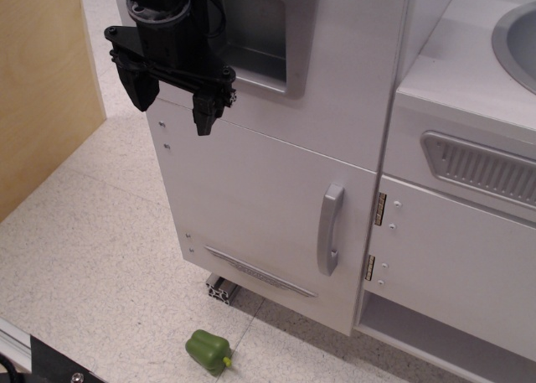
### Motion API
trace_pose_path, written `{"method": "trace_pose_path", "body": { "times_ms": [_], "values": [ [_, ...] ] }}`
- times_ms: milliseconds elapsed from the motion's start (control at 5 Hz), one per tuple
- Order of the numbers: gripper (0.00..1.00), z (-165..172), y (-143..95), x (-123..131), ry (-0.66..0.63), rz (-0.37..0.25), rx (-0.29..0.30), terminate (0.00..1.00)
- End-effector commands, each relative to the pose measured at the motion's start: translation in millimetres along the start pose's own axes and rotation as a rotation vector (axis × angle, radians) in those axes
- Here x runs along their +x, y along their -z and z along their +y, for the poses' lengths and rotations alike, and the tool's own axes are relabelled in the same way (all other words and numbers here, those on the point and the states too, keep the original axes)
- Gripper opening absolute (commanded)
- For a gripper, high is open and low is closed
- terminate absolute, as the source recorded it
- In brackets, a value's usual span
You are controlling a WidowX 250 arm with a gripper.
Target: Open low fridge
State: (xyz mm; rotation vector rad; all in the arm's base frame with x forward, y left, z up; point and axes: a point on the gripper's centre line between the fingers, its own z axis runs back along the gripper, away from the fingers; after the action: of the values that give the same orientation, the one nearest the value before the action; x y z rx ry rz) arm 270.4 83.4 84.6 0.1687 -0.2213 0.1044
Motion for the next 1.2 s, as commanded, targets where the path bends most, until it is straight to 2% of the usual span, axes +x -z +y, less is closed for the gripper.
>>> {"method": "trace_pose_path", "body": {
  "times_ms": [0,200,400,600,800,1000],
  "values": [
    [1.0,0,0,0,0.0,0.0,0.0,0.0],
    [1.0,-32,17,-12,0.109,-0.029,-0.04,0.0],
    [1.0,-62,34,-23,0.177,-0.028,-0.141,0.0],
    [1.0,-89,56,-25,0.187,-0.07,-0.193,0.0],
    [1.0,-113,72,-20,0.175,-0.081,-0.186,0.0],
    [1.0,-126,74,-11,0.141,-0.109,-0.166,0.0]
  ]
}}
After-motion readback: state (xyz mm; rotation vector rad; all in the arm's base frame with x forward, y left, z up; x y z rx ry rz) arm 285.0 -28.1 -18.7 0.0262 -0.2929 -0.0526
